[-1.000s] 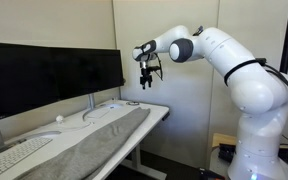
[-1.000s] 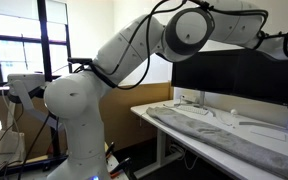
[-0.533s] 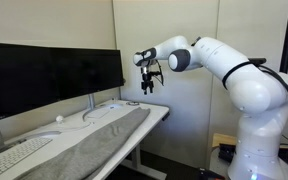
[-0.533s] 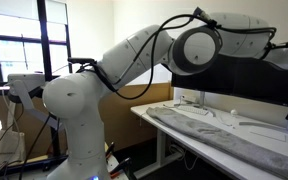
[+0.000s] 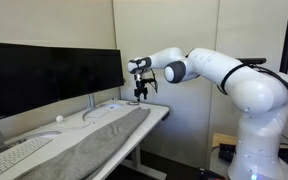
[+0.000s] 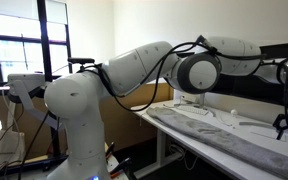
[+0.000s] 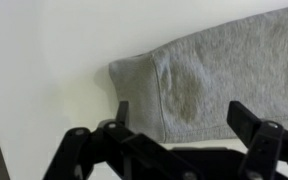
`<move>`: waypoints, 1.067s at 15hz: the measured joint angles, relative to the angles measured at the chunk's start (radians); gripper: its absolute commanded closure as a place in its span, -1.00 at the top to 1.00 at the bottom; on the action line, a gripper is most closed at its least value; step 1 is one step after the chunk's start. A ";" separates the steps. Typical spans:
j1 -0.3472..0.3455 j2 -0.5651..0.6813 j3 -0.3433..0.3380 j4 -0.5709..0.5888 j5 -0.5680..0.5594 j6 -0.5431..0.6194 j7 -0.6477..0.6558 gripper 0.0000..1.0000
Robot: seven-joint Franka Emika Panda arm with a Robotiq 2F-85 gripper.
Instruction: Fold the pants in half
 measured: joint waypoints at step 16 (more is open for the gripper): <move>-0.027 0.138 -0.026 0.181 -0.045 -0.132 0.040 1.00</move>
